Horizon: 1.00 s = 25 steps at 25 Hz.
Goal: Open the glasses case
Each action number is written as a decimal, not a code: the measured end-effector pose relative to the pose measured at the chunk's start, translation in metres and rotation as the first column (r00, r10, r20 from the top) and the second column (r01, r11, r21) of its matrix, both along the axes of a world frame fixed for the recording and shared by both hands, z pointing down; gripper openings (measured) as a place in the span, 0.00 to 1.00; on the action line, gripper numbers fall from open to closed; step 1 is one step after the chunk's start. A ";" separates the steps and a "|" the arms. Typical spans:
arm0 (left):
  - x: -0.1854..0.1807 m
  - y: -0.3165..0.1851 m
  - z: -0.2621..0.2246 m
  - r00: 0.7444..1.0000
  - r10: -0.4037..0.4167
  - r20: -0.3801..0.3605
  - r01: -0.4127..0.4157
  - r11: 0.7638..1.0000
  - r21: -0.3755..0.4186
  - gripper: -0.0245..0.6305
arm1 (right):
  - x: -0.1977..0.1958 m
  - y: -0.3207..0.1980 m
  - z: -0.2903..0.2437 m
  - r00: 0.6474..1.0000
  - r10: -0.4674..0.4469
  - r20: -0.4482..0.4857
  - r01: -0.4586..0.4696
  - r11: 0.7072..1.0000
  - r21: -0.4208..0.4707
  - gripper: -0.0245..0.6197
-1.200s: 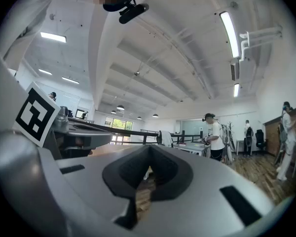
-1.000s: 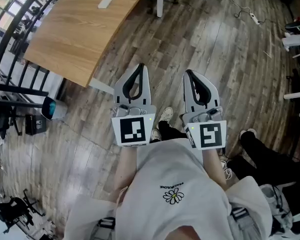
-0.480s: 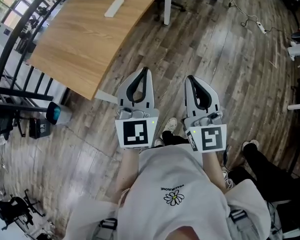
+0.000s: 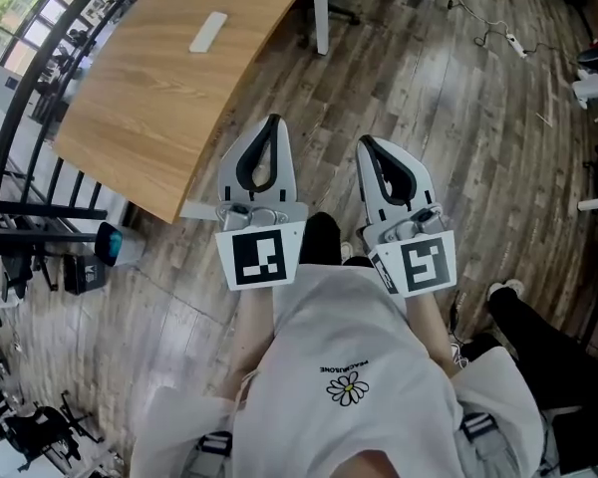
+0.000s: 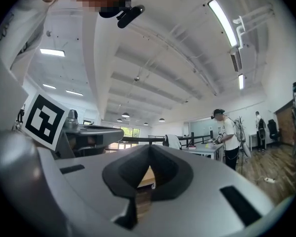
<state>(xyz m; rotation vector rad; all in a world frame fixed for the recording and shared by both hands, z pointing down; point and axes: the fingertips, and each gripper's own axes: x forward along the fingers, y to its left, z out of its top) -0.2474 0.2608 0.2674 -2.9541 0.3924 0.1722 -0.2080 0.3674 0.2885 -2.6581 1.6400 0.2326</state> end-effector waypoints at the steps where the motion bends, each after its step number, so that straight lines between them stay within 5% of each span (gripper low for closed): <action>1: 0.004 -0.002 0.000 1.000 0.000 0.001 0.000 1.000 0.004 0.06 | 0.003 -0.001 0.002 1.000 0.000 -0.004 0.000 1.000 -0.006 0.05; 14: 0.101 -0.028 0.014 0.998 0.050 -0.033 -0.048 0.997 0.057 0.06 | 0.073 -0.031 0.028 1.000 -0.006 0.010 0.006 1.000 -0.027 0.05; 25: 0.224 -0.121 0.008 0.999 0.020 -0.036 -0.017 0.997 0.071 0.06 | 0.198 -0.134 0.026 0.999 -0.045 0.019 0.045 0.998 -0.052 0.05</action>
